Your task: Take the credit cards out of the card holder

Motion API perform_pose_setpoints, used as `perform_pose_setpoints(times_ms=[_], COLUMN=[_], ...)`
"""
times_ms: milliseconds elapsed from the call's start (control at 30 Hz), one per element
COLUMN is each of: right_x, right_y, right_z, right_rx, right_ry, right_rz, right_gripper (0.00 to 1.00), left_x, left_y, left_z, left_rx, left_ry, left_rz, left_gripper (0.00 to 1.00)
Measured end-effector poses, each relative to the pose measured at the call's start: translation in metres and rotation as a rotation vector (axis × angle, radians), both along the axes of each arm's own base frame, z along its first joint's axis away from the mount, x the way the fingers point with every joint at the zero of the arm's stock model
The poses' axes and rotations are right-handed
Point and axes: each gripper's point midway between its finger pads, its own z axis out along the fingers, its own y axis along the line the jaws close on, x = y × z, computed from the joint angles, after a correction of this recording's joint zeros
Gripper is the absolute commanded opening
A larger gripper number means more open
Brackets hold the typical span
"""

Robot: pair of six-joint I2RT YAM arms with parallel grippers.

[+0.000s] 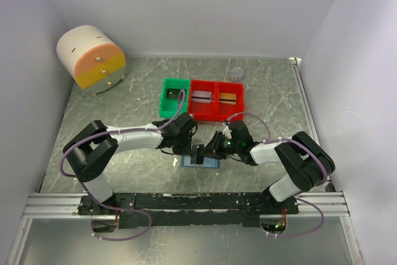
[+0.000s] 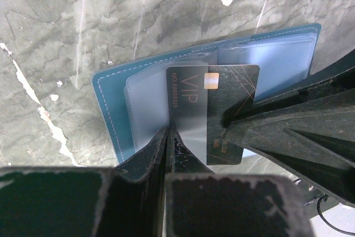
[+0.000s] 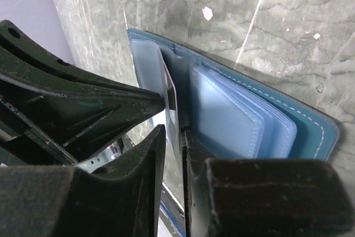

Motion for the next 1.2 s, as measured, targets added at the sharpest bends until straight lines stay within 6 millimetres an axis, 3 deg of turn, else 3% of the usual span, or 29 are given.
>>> perform_pose_setpoints(times_ms=[133,433,667,767,900,1000,1200], right_x=[0.000,0.004,0.003,0.000,0.001,0.001,0.003], right_y=[0.002,-0.007,-0.010,-0.010,-0.007,-0.006,-0.005], right_z=[0.002,0.002,0.002,-0.003,-0.002,-0.003,0.002], right_rx=[0.019,0.005,-0.004,-0.005,0.012,0.017,0.019], right_ry=[-0.002,-0.010,-0.020,0.000,0.000,0.003,-0.019], right_rz=[0.002,-0.006,0.010,0.017,0.022,0.025,0.034], right_gripper=[0.00,0.00,0.14,0.16,0.11,0.01,0.00], left_x=[0.000,0.000,-0.001,-0.002,-0.004,-0.004,-0.004], left_y=[0.000,0.000,-0.002,-0.003,-0.003,-0.003,-0.003], left_z=[0.000,0.001,0.001,0.001,0.001,0.001,0.002], left_rx=[0.000,-0.001,-0.003,-0.007,-0.009,-0.010,-0.010], left_ry=[0.000,-0.002,-0.012,-0.011,-0.009,-0.008,-0.009], left_rz=[-0.001,-0.003,-0.044,-0.063,-0.076,-0.080,-0.078], left_gripper=[0.10,0.11,0.11,0.11,0.11,0.11,0.13])
